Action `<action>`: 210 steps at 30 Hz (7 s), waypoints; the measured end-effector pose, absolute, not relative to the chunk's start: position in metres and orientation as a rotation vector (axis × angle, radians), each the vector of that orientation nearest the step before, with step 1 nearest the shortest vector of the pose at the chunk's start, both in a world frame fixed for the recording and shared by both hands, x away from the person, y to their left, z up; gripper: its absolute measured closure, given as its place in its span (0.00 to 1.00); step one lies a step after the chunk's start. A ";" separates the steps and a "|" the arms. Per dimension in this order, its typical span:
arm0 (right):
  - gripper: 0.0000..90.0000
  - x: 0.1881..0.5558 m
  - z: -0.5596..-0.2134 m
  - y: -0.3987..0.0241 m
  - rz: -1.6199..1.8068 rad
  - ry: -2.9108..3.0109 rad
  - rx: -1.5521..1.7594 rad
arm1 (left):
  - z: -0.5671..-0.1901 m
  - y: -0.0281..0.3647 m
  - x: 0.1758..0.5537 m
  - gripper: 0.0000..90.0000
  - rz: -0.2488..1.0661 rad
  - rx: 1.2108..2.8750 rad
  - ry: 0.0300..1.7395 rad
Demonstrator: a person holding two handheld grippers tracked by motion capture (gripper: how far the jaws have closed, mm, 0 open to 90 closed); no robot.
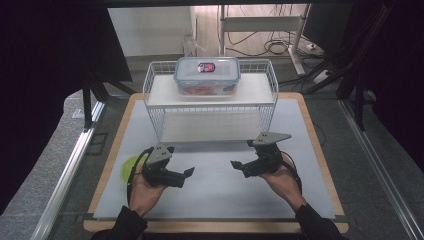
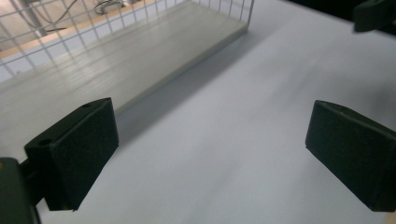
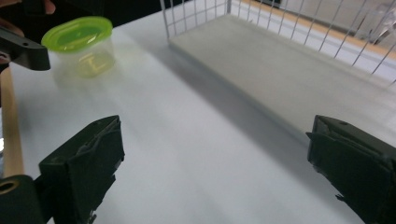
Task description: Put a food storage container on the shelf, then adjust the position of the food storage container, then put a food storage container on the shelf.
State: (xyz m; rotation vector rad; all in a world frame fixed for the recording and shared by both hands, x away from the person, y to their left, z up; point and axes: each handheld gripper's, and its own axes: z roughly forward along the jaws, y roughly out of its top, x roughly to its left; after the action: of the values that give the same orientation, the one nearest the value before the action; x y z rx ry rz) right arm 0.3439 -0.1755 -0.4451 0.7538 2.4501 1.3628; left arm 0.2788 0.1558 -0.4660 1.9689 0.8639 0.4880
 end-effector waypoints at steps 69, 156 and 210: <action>0.09 0.315 -0.496 -0.196 1.107 2.557 0.740 | -0.538 0.334 0.276 1.00 0.314 1.915 1.434; 0.08 0.319 -0.502 -0.196 1.111 2.574 0.788 | -0.514 0.196 0.238 0.04 0.416 2.077 1.022; 0.64 0.360 -0.489 -0.122 1.373 2.705 1.071 | -0.523 0.192 0.237 0.03 0.470 2.144 0.903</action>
State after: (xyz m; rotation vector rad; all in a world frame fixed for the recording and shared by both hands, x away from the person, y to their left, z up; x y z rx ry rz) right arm 0.3600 -0.1216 -0.4885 1.0709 2.7053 1.3730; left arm 0.2371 0.1925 -0.5230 2.1436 0.9028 0.4697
